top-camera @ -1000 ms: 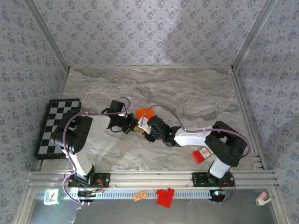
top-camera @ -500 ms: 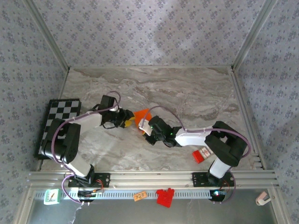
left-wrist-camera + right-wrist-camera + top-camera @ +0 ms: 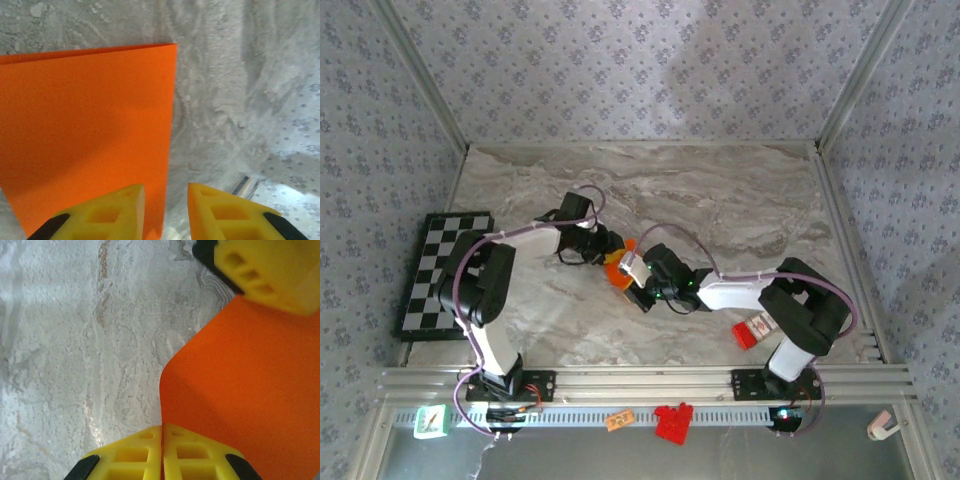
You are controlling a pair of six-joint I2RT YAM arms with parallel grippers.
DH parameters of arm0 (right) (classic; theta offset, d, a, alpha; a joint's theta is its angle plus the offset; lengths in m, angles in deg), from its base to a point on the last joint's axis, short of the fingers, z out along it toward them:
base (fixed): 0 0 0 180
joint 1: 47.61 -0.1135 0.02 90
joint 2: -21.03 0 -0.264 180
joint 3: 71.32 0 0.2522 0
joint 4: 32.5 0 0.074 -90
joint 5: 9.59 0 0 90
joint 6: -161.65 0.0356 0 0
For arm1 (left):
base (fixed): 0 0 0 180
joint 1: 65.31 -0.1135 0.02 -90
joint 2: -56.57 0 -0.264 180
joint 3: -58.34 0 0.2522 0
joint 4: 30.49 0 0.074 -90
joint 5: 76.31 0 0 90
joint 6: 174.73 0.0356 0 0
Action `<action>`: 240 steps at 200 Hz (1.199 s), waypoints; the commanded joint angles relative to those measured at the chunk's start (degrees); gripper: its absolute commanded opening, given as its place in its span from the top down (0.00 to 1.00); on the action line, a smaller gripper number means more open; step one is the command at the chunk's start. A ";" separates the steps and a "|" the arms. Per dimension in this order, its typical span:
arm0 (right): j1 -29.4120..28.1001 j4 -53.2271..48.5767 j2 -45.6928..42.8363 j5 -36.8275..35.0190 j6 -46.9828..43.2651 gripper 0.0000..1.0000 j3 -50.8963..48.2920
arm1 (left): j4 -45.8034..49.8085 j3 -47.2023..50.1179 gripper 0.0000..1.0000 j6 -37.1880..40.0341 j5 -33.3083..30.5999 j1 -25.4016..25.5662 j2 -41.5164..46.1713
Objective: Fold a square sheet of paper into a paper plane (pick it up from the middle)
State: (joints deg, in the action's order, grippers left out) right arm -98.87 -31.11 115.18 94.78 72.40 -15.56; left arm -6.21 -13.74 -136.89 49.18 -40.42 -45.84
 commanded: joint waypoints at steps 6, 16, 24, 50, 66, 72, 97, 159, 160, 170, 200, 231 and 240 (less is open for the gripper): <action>0.63 1.73 -0.40 4.05 5.97 0.91 -0.44 | 5.36 -4.18 0.75 5.24 -2.83 0.89 -2.71; 0.66 1.85 -0.15 3.78 7.19 0.91 -0.48 | 6.88 -4.90 0.76 6.49 -4.01 1.25 -3.55; 0.68 2.05 0.05 3.78 8.00 0.90 -0.61 | 8.13 -5.48 0.78 7.41 -4.94 1.44 -4.24; 0.64 2.75 0.50 3.12 9.90 0.90 -0.87 | 9.89 -5.65 0.83 8.89 -6.62 1.81 -6.06; 0.76 2.14 1.15 2.49 10.44 0.90 -0.53 | 11.23 -6.26 0.85 9.68 -7.38 1.92 -7.20; 0.88 1.72 1.33 2.13 10.62 0.90 -0.27 | 11.74 -6.49 0.85 9.98 -7.78 2.01 -7.51; 0.83 -1.13 2.09 -0.53 10.93 0.90 1.18 | 13.74 -7.20 0.88 11.09 -9.68 2.54 -8.73; 0.64 -8.13 4.17 -9.04 11.03 0.90 5.12 | 15.40 -7.42 0.92 12.35 -11.49 2.79 -9.38; 0.69 -8.21 4.18 -9.11 11.03 0.90 5.16 | 15.40 -7.46 0.92 12.39 -11.49 2.80 -9.38; 0.47 -9.02 4.58 -10.28 11.02 0.90 5.77 | 15.46 -7.52 0.93 12.55 -11.49 2.80 -9.36; -0.39 -10.90 5.47 -13.66 10.50 0.90 7.51 | 15.53 -7.58 0.94 12.70 -11.40 2.80 -9.47; -0.84 -11.81 6.03 -15.77 10.44 0.91 8.45 | 15.60 -7.65 0.95 12.87 -11.31 2.89 -9.47; -0.96 -11.97 6.06 -16.38 10.41 0.91 8.62 | 15.64 -7.68 0.95 12.90 -11.27 2.81 -9.47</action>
State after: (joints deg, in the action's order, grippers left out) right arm -99.31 -40.66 120.09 82.04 82.81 -8.63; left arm 5.68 -21.37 -125.13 40.61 -37.91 -53.38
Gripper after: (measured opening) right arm 0.094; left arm 0.056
